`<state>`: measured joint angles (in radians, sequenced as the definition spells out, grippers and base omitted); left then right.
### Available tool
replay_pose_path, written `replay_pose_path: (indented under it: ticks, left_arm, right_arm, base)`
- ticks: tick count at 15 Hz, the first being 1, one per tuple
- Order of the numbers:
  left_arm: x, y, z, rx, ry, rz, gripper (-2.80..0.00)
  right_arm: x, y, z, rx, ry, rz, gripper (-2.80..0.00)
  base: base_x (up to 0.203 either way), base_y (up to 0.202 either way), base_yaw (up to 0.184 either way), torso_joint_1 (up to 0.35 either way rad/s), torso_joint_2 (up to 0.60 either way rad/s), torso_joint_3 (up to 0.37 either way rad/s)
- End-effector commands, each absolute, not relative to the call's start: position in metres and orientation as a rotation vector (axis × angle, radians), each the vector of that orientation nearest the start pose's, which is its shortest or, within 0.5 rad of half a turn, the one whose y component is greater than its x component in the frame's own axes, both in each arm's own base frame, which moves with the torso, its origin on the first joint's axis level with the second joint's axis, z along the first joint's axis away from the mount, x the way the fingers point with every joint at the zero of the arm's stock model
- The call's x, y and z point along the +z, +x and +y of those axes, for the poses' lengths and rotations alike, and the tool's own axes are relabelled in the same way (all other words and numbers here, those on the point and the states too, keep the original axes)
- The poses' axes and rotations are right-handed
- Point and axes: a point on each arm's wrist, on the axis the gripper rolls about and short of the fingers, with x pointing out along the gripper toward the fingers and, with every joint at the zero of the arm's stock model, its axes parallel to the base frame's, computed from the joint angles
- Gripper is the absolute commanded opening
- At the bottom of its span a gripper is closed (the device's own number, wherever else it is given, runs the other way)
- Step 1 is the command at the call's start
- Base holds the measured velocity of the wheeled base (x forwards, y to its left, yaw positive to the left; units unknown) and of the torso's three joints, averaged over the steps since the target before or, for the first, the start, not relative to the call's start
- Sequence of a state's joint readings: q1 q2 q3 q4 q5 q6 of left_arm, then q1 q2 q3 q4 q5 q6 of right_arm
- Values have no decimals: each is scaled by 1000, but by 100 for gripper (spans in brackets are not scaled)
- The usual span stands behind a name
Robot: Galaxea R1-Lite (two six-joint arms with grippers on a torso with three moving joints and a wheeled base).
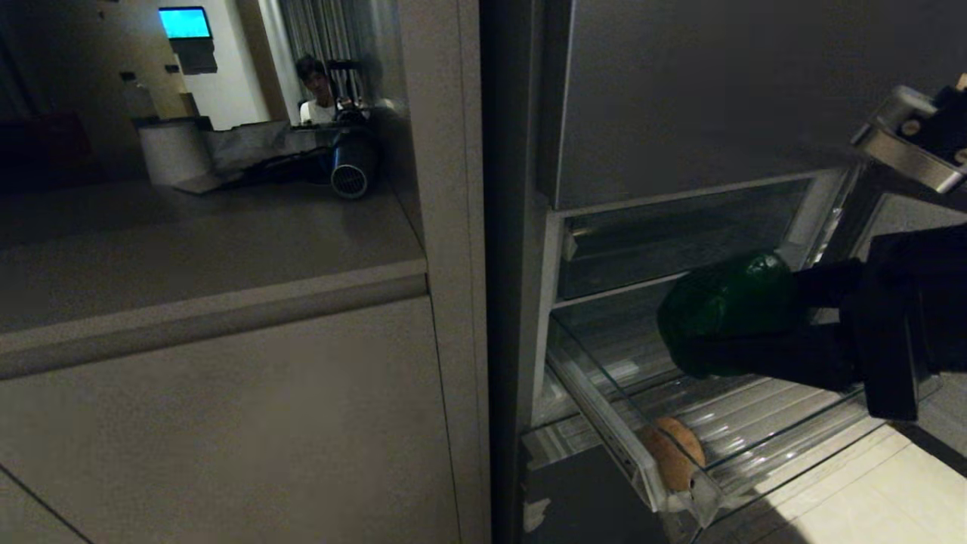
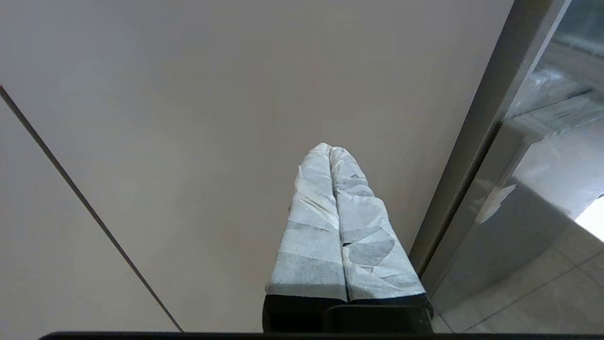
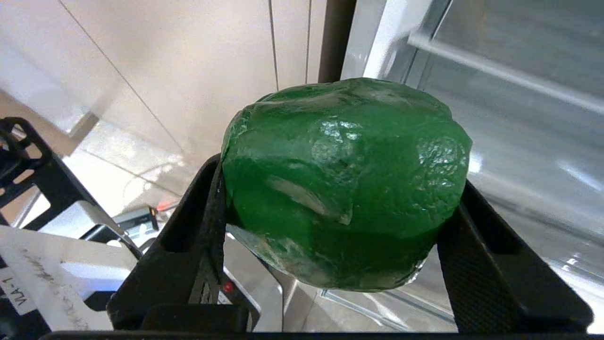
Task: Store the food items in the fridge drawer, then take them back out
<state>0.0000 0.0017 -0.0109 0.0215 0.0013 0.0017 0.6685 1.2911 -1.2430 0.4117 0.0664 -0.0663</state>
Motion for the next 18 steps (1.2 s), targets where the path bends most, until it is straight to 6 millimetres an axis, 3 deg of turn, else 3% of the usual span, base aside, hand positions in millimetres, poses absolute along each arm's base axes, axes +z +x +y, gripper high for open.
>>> replay_pose_path:
  ticks: [1, 8, 18]
  left_arm:
    - [76, -24, 0, 2, 2, 12, -280]
    - [76, -24, 0, 2, 2, 12, -280]
    - [76, -23, 0, 2, 2, 13, -280]
  right_arm:
    - [308, 146, 117, 745, -209, 430, -280]
    - [296, 157, 129, 791, -242, 447, -280]
    - [253, 204, 220, 935, -292, 282, -280]
  base:
    - [0, 0, 0, 266, -613, -334]
    - [0, 0, 0, 185, -400, -222]
    - [0, 0, 0, 26, -61, -30]
